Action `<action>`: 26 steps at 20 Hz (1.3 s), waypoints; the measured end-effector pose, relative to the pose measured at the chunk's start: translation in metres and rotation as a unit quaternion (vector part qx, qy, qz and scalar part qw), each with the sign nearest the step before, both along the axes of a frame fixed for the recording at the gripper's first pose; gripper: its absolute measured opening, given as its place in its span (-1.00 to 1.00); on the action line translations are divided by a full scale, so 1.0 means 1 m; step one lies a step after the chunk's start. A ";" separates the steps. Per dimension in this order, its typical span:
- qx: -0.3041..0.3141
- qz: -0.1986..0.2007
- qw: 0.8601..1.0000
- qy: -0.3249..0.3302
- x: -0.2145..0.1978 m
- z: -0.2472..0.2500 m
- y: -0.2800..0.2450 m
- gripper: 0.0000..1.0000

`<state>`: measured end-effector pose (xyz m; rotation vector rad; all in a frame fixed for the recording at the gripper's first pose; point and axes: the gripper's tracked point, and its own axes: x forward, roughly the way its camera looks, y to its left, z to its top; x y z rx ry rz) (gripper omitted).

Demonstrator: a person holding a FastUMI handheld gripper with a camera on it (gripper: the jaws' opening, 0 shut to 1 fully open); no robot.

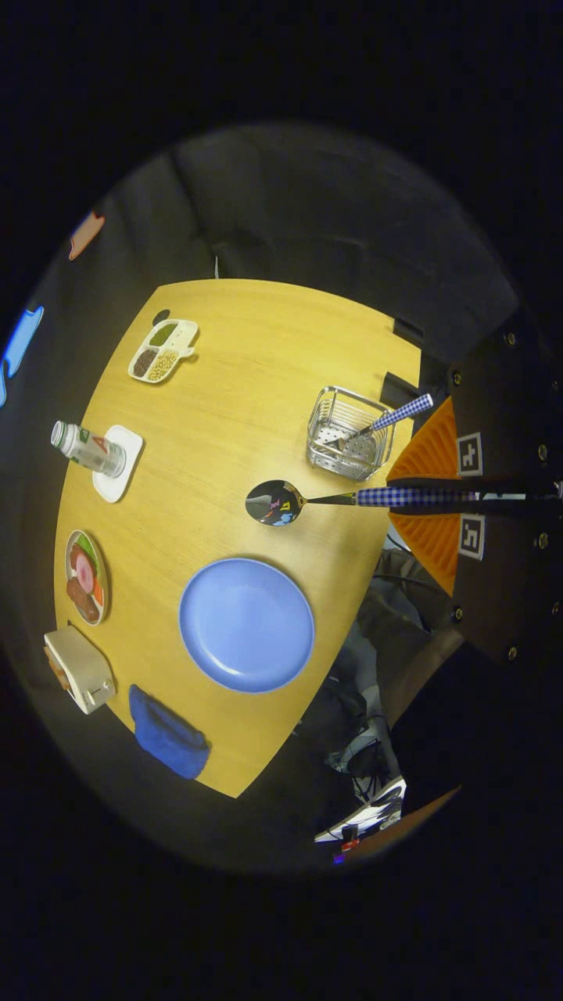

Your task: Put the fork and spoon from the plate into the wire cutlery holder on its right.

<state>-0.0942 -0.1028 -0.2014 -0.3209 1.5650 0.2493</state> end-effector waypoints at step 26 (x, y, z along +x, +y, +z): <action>-0.101 0.067 0.974 0.194 -0.008 -0.056 -0.078 -0.93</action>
